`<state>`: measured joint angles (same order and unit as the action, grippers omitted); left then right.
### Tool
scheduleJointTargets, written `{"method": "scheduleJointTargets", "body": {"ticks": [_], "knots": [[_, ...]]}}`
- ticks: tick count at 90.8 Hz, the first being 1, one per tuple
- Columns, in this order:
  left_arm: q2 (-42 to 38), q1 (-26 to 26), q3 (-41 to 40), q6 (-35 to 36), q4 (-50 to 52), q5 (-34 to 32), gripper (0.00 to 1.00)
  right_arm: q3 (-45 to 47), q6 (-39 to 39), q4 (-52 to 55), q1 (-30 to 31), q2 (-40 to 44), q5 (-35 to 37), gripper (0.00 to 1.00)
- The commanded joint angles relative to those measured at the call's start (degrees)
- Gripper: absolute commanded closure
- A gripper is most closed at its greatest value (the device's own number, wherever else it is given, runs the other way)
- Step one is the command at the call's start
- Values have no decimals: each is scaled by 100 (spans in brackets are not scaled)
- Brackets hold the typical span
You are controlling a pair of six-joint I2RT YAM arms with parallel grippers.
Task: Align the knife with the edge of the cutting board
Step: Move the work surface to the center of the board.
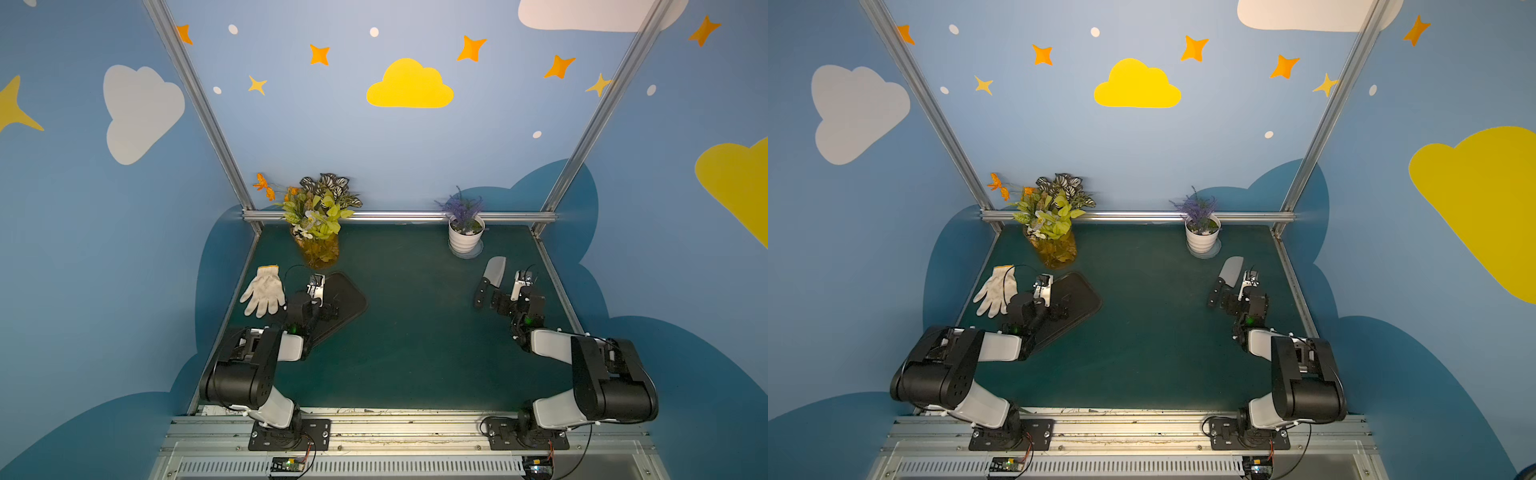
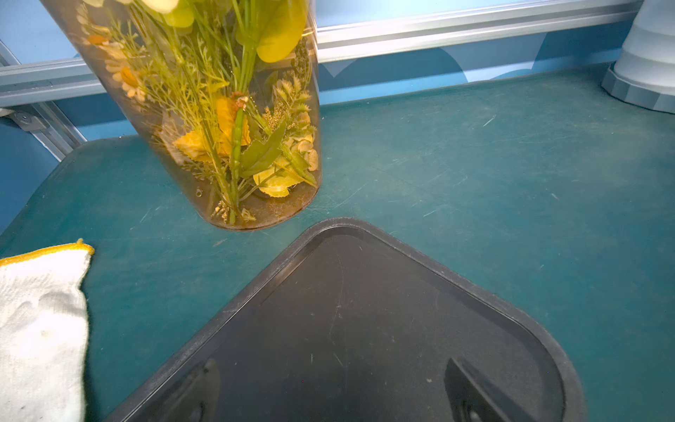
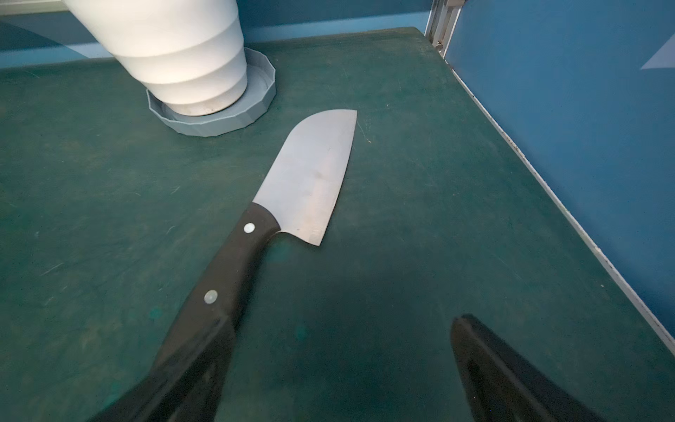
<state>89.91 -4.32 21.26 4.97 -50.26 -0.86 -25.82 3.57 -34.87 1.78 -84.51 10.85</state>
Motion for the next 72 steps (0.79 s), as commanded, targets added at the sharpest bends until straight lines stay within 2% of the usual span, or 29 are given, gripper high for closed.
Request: {"method": "scheduleJointTargets", "body": {"ticks": [1, 72], "knots": [[-25, -29, 80, 82, -81, -10, 0, -71, -57, 77, 30, 72, -23, 2], [-17, 27, 88, 47, -80, 104, 0, -94, -42, 99, -14, 54, -108, 2]]}}
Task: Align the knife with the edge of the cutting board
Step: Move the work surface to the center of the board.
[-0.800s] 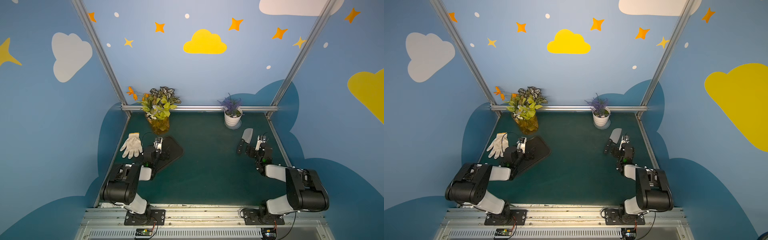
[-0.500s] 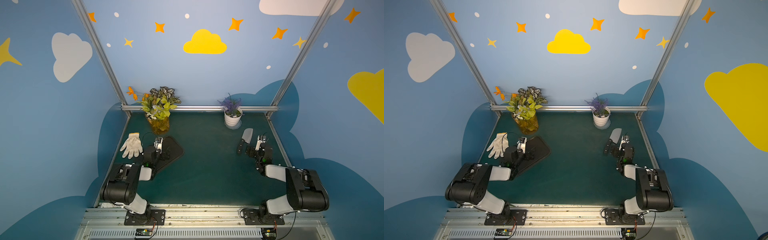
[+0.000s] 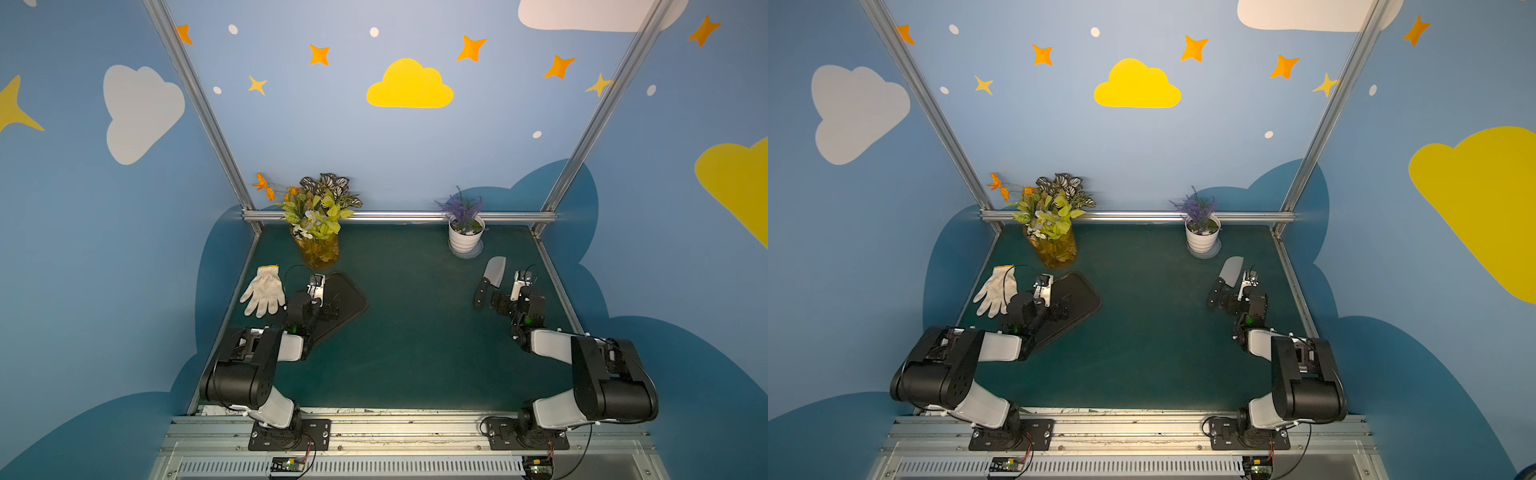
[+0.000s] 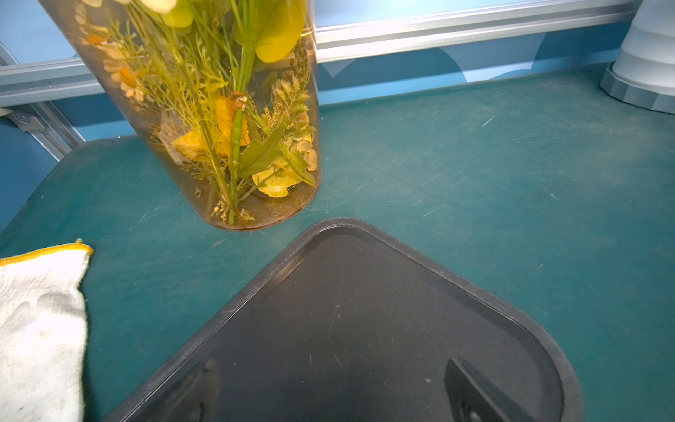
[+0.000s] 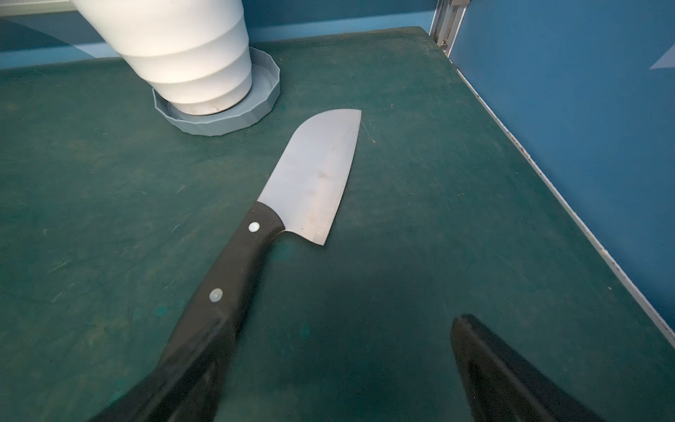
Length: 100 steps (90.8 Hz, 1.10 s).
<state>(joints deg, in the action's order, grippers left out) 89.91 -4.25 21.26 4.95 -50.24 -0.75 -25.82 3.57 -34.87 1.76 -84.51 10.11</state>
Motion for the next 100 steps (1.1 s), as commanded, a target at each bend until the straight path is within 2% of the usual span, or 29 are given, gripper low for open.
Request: {"method": "scheduleJointTargets", "body": {"ticks": [1, 83, 100], "knots": [[-22, 21, 89, 49, -83, 93, 0, -96, -46, 101, -10, 52, -34, 2], [-82, 3, 53, 27, -52, 51, 0, -118, -116, 163, 72, 84, 59, 2], [-412, -3, 144, -106, 296, -304, 0, -115, -295, 226, 188, 198, -16, 2]]}}
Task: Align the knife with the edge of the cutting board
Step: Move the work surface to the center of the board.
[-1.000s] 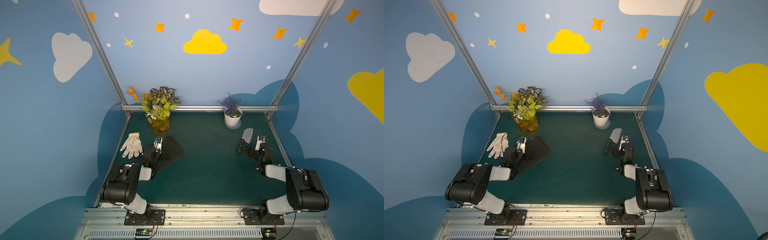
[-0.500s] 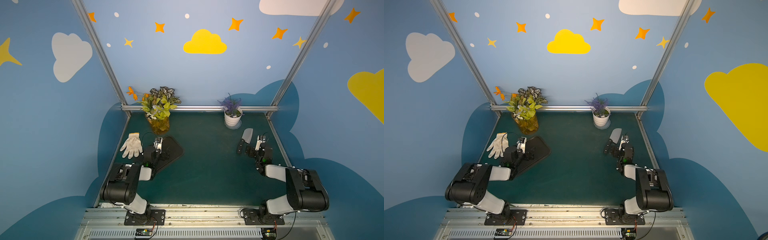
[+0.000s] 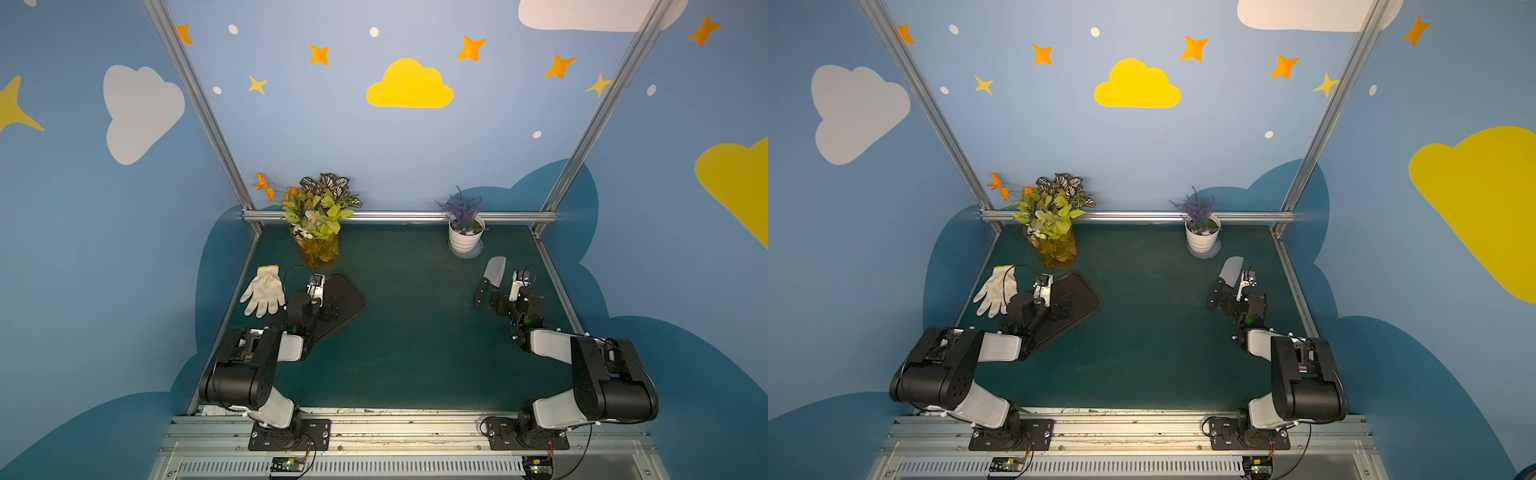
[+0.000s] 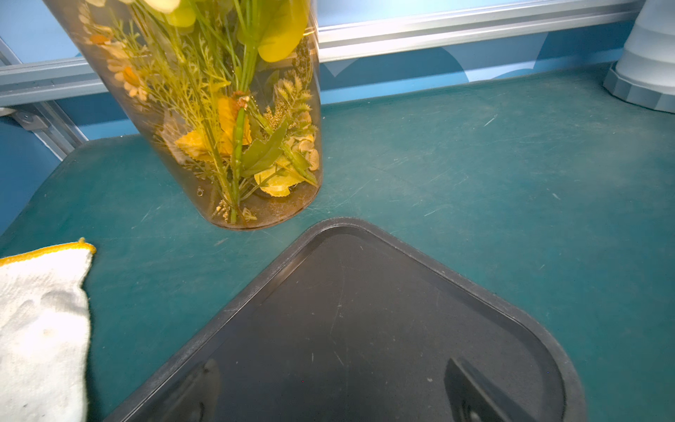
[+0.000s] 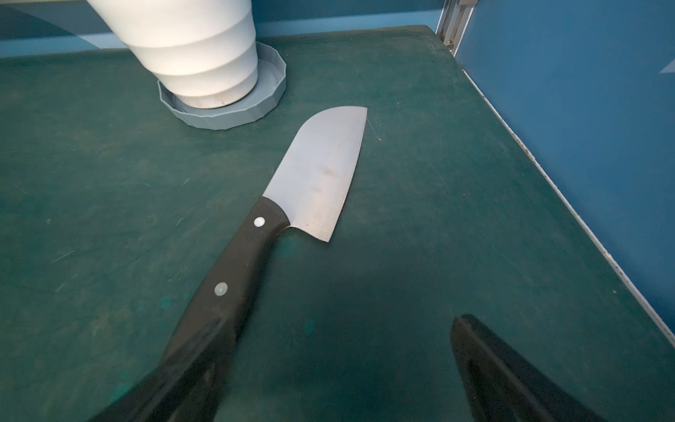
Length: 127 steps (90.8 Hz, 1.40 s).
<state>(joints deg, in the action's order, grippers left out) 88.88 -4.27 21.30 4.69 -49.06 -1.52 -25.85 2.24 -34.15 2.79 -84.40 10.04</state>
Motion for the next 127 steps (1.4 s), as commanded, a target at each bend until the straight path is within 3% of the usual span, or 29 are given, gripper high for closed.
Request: {"method": "scheduleJointTargets", "body": {"ticks": [1, 20, 52, 68, 79, 94, 127], "knots": [[-341, -6, 143, -90, 226, -271, 0, -109, -158, 167, 88, 200, 12, 2], [-1102, -223, 253, -311, 962, -1701, 0, -564, 129, 1531, 174, 887, 633, 2], [-2802, -722, 1679, -1733, 4690, -2922, 0, -1849, 1413, 4608, 179, 1364, 1198, 2], [-3799, -775, 2065, -2303, 6126, -2690, 0, -2277, 1766, 5524, 259, 1651, 197, 2], [-4144, -691, 2437, -2787, 7375, -2789, 0, -2489, 1810, 5904, 686, 1822, -151, 2], [-4161, -7, 2662, -3744, 8985, -2160, 0, -2735, 1930, 5946, 1273, 1860, -681, 2], [-3434, 1245, 2560, -4790, 9894, -1228, 0, -4077, 1809, 6427, 2691, 617, -1366, 2]]}}
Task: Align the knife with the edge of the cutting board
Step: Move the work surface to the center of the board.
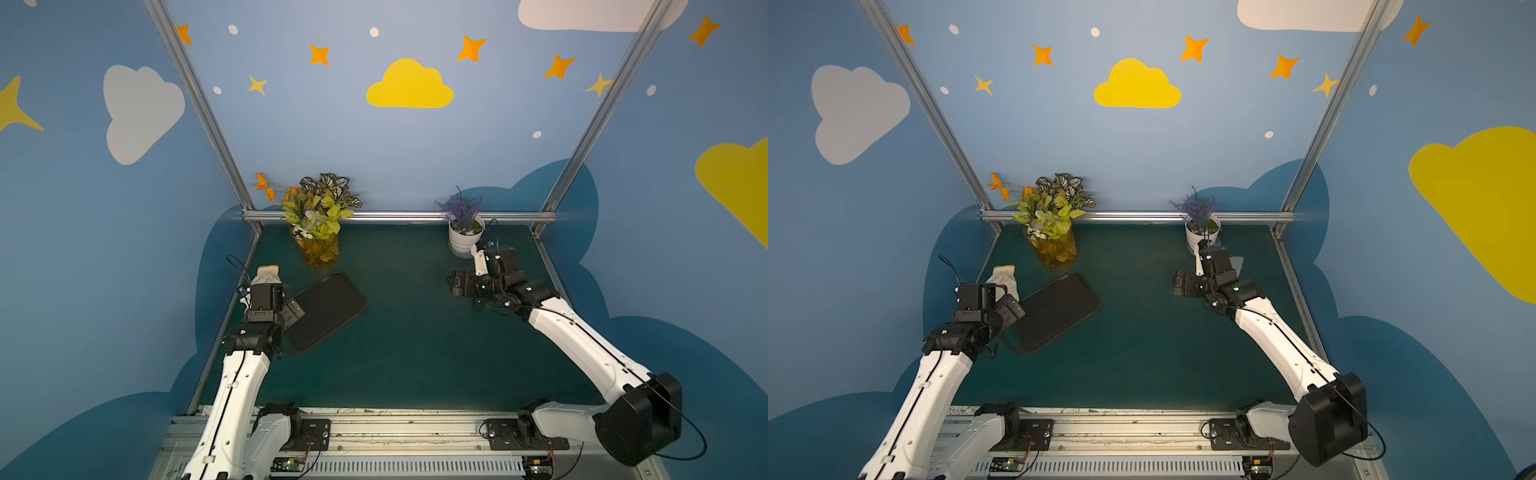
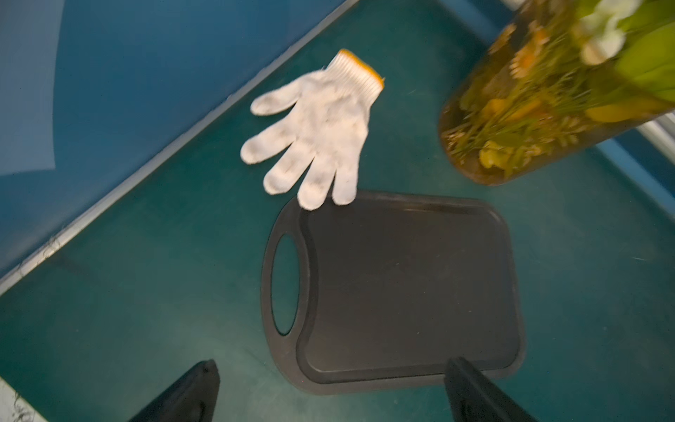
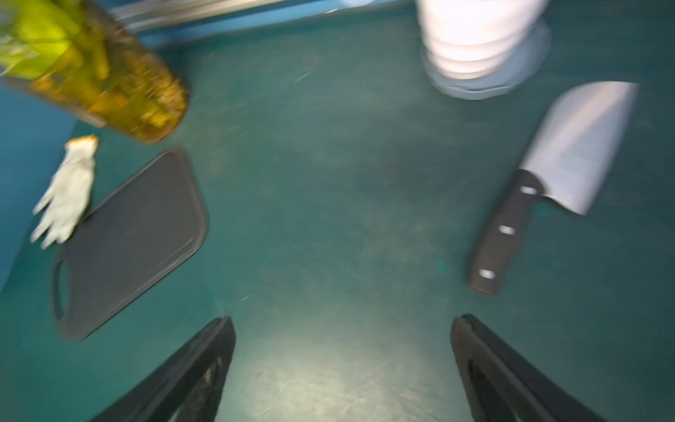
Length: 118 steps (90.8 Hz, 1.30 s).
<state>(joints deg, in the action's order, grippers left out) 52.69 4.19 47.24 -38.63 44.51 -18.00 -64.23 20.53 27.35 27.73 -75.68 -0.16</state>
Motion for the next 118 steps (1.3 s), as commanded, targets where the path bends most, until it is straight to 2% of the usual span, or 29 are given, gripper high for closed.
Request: {"method": "scheduleJointTargets", "body": {"ticks": [1, 14, 27, 35, 45, 77, 103, 118], "knots": [[205, 473, -55, -473, 539, 482, 0, -257, -4, 251, 224, -294, -384, 2], [422, 1192, -377, -530, 218, 1232, 0, -623, 70, 32, 726, -894, -587, 2], [721, 1694, -562, -518, -204, 1807, 2, -1528, 73, 248, 1232, -1911, -432, 2], [1053, 1877, -472, -377, -326, 1945, 3, -2041, 124, 406, 1475, -2459, -244, 2], [1476, 2028, -367, -187, -358, 1932, 4, -2789, 191, 477, 1633, -3178, -338, 2], [2778, 2142, 139, 478, -731, 2106, 1, -5391, 153, 1065, 1844, -5506, -716, 2], [3448, 2137, 232, 540, -1025, 2365, 0, -6665, -64, 1070, 1837, -6655, -925, 2], [3762, 2101, 374, 591, -1072, 2505, 0, -7030, -1, 1014, 1890, -7061, -1008, 2]]}}
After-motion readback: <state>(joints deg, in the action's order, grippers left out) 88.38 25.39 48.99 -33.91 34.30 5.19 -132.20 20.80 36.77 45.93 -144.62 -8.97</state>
